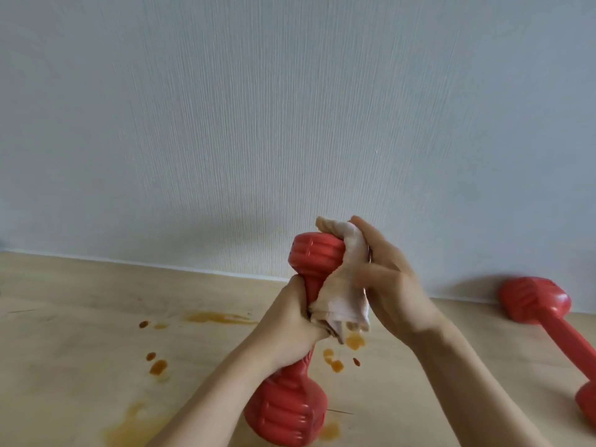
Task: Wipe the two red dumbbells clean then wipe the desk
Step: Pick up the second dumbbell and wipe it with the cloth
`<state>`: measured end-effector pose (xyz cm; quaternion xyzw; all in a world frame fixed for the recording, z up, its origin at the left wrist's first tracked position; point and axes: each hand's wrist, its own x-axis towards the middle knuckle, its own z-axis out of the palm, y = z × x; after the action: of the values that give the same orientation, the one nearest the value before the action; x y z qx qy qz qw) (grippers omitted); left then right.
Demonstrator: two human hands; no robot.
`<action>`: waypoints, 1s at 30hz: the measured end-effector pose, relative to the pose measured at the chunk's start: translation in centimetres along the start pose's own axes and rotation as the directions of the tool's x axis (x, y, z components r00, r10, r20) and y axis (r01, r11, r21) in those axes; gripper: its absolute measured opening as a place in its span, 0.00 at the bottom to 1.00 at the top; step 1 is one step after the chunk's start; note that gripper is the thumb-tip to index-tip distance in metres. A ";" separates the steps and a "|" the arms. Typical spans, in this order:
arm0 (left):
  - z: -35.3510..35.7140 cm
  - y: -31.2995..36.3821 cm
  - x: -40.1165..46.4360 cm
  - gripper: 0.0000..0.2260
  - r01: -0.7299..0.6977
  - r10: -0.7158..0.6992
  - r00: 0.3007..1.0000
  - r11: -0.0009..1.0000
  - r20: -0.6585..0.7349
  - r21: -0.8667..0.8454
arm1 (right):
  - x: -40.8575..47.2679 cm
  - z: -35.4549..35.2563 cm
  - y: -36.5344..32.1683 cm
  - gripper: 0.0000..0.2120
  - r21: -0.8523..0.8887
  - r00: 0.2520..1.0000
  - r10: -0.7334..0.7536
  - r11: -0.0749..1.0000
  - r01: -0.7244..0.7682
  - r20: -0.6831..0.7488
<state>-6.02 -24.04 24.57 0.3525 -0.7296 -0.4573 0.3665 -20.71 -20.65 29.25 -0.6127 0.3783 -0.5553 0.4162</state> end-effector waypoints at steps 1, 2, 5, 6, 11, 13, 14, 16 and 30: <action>-0.1 -0.2 0.1 0.17 0.024 -0.024 1.000 1.000 0.011 -0.017 | -0.5 -1.0 0.4 0.36 -0.129 0.995 0.023 0.992 -0.010 0.095; -0.1 -0.4 0.1 0.19 0.041 -0.040 0.999 0.999 0.013 -0.030 | -0.9 -1.6 1.0 0.41 -0.255 0.989 0.049 0.967 -0.013 0.137; 0.0 0.2 -0.3 0.21 0.041 -0.040 0.999 0.999 0.009 -0.016 | -1.5 -1.8 2.4 0.49 -0.406 0.996 0.067 0.913 -0.034 0.066; 0.2 0.5 -0.3 0.19 0.002 -0.002 1.000 1.000 0.021 0.003 | -1.4 -1.4 2.7 0.49 -0.411 0.999 0.036 0.912 -0.022 0.026; 0.9 0.9 -0.5 0.24 -0.185 0.184 0.983 0.982 0.019 0.038 | -0.4 1.2 3.8 0.42 -0.490 0.985 -0.113 0.871 0.035 -0.132; 1.3 0.8 -0.6 0.19 -0.161 0.164 0.986 0.985 -0.036 0.065 | 0.0 2.3 3.5 0.37 -0.470 0.973 -0.134 0.882 0.030 -0.190; 1.4 0.6 -0.6 0.15 -0.109 0.109 0.993 0.994 -0.053 0.016 | 0.2 2.7 3.3 0.35 -0.464 0.966 -0.139 0.886 0.022 -0.220; 1.6 1.1 -0.8 0.05 -0.081 0.083 0.996 0.995 -0.038 0.060 | 0.4 3.2 3.3 0.35 -0.482 0.955 -0.161 0.876 0.022 -0.248; 2.0 -1.8 0.6 0.21 -0.057 0.054 0.995 0.998 -0.080 -0.040 | 0.3 1.5 4.4 0.38 -0.341 0.975 -0.149 0.936 0.086 -0.163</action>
<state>-7.67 -24.34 22.39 0.3422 -0.7143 -0.4480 0.4148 -19.17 -22.38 25.19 -0.6411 0.4661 -0.5624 0.2355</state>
